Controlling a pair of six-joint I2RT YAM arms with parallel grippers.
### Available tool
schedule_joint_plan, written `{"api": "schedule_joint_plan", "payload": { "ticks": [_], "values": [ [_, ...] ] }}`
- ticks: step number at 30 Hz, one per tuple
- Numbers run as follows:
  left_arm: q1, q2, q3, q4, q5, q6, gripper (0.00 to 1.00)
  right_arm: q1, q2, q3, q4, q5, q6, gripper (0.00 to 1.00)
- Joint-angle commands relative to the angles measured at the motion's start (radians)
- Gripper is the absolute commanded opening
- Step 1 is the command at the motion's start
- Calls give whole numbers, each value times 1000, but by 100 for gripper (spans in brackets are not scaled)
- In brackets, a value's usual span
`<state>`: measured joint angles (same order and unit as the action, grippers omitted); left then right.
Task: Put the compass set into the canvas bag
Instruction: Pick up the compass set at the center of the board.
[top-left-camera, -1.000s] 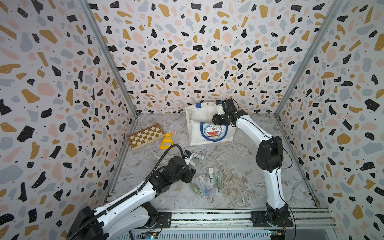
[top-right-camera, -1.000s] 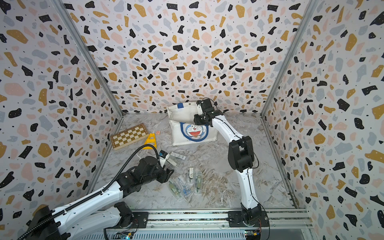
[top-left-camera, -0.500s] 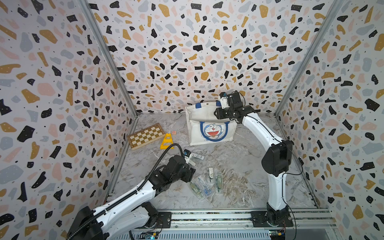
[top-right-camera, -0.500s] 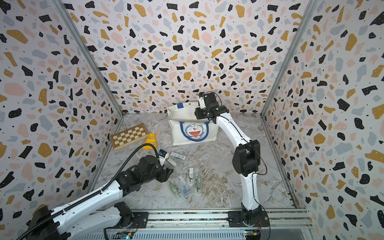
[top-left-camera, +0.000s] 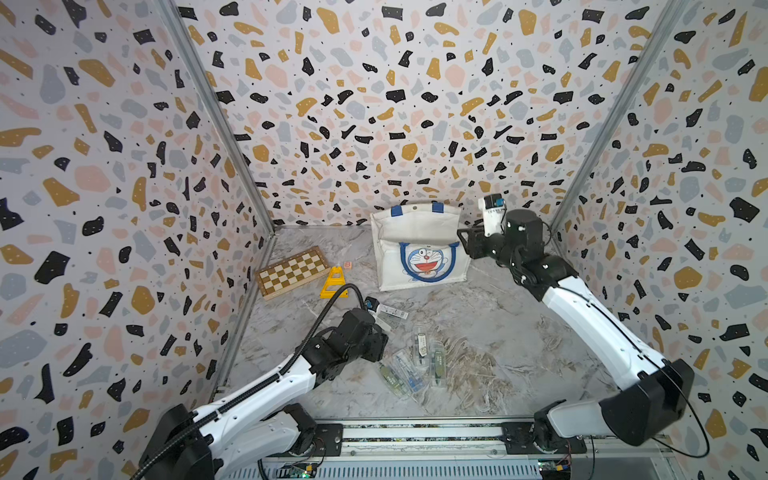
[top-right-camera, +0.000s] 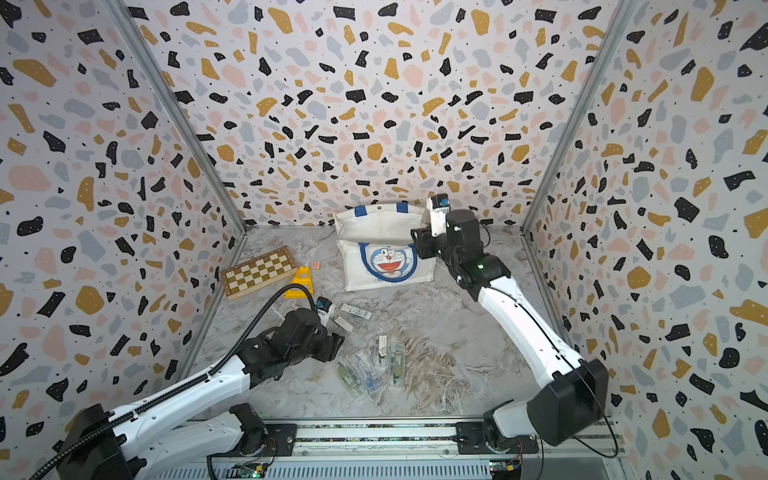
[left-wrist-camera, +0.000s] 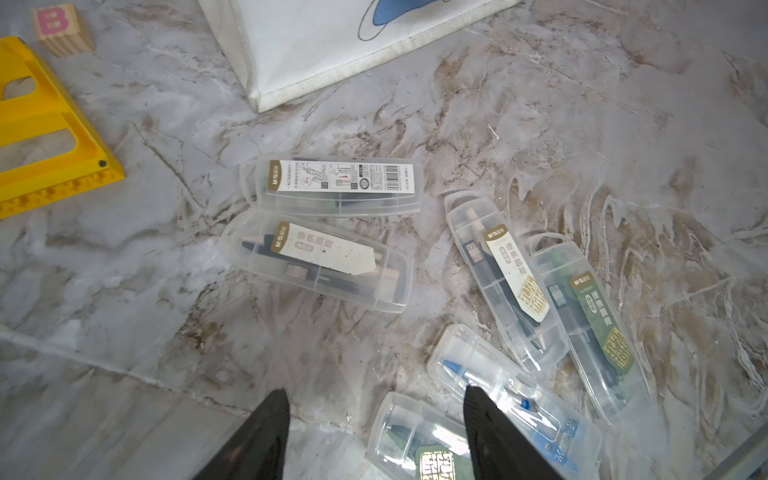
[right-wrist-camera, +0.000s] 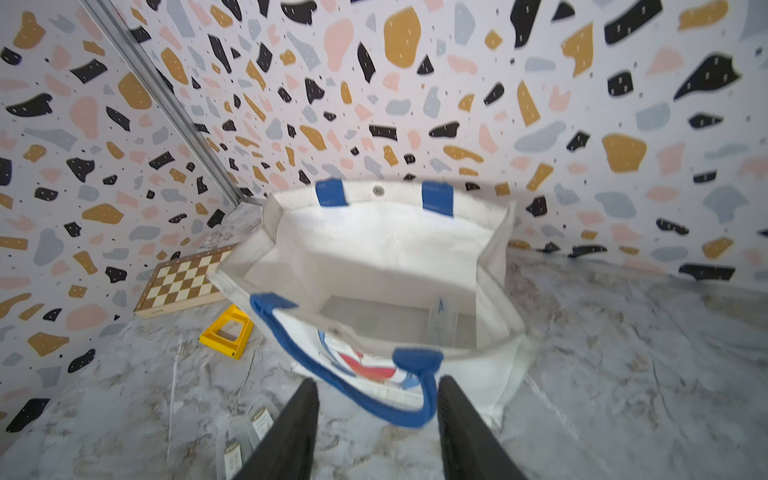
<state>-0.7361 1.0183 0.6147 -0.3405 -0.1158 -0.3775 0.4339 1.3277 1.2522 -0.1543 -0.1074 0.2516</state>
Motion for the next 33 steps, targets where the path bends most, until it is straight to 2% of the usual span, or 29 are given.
{"api": "schedule_joint_plan", "payload": {
  "ticks": [1, 6, 9, 14, 21, 33],
  "values": [
    [-2, 25, 46, -39, -77, -99, 67, 9, -104, -209, 185, -2, 84, 48],
    [-2, 101, 113, -125, -131, -270, 67, 73, -197, -476, 290, -27, 85, 48],
    [-2, 146, 114, -105, -123, -357, 67, 102, -231, -621, 418, -62, 80, 49],
    [-3, 208, 141, -111, -130, -460, 69, 150, -239, -786, 617, -35, 54, 49],
    [-6, 278, 178, -86, -151, -527, 70, 158, -186, -873, 716, 33, 49, 49],
    [-14, 555, 347, -105, -143, -627, 71, 195, -175, -900, 748, 107, 48, 49]
  ]
}}
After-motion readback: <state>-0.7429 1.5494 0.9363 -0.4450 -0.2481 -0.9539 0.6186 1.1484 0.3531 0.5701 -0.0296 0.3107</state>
